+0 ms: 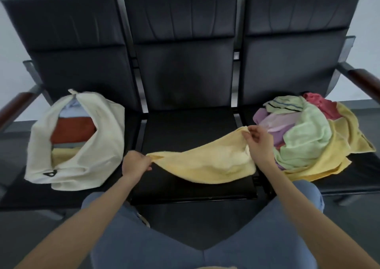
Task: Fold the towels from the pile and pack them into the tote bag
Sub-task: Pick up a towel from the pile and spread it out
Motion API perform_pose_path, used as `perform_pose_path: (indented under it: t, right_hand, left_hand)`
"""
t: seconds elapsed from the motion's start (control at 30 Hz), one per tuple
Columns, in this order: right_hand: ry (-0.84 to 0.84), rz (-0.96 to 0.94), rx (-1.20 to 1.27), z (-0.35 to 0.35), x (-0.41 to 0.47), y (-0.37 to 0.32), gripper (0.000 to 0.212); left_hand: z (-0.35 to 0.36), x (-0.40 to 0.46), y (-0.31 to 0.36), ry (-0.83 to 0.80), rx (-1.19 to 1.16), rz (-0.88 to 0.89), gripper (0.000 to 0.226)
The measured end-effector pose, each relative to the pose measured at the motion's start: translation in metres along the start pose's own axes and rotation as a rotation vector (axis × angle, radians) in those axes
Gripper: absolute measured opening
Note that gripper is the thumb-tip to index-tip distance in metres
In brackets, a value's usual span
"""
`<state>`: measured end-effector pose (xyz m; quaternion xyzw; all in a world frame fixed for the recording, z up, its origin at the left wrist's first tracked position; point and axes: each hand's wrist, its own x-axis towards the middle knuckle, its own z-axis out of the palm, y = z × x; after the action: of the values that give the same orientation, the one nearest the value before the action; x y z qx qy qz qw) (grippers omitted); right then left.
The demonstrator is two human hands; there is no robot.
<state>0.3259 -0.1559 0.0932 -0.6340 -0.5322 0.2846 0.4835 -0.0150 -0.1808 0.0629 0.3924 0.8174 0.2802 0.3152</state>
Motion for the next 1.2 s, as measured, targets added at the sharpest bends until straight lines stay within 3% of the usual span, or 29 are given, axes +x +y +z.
perform_pose_path:
  t: [0.1,0.2,0.3,0.4,0.5,0.63,0.7,0.9,1.07,1.2]
  right_hand:
    - [0.089,-0.012,0.047,-0.007,0.0,-0.017,0.011]
    - [0.163,-0.082,0.106,-0.016,-0.001,-0.039,0.01]
    - [0.16,-0.143,0.119,-0.023,0.0,-0.056,0.01]
    - [0.194,-0.149,0.141,-0.031,0.006,-0.062,0.01]
    - [0.218,-0.166,0.118,-0.039,0.009,-0.063,0.014]
    - [0.162,-0.15,0.071,-0.04,0.006,-0.064,0.018]
    - [0.144,-0.134,0.05,-0.038,0.004,-0.065,0.02]
    - [0.052,-0.144,0.064,-0.023,-0.002,-0.066,0.008]
    - [0.063,-0.157,-0.066,-0.022,0.018,-0.063,0.006]
    - [-0.017,-0.073,-0.093,-0.022,0.06,-0.063,0.012]
  left_hand:
    - [-0.031,0.005,0.032,0.118,0.077,0.158,0.026]
    - [-0.058,0.008,0.059,0.246,0.44,0.345,0.032]
    - [-0.077,0.006,0.077,0.225,0.657,0.412,0.03]
    - [-0.091,0.005,0.091,0.279,0.533,0.442,0.021]
    - [-0.106,-0.005,0.11,0.333,0.191,0.494,0.006]
    - [-0.117,-0.013,0.131,0.312,-0.336,0.591,0.021]
    - [-0.118,-0.011,0.129,0.316,-0.364,0.62,0.022]
    - [-0.109,-0.001,0.12,0.52,-0.552,0.477,0.023]
    - [-0.11,0.02,0.124,0.409,-0.465,0.415,0.025]
    - [-0.113,0.049,0.146,0.265,-0.225,0.505,0.02]
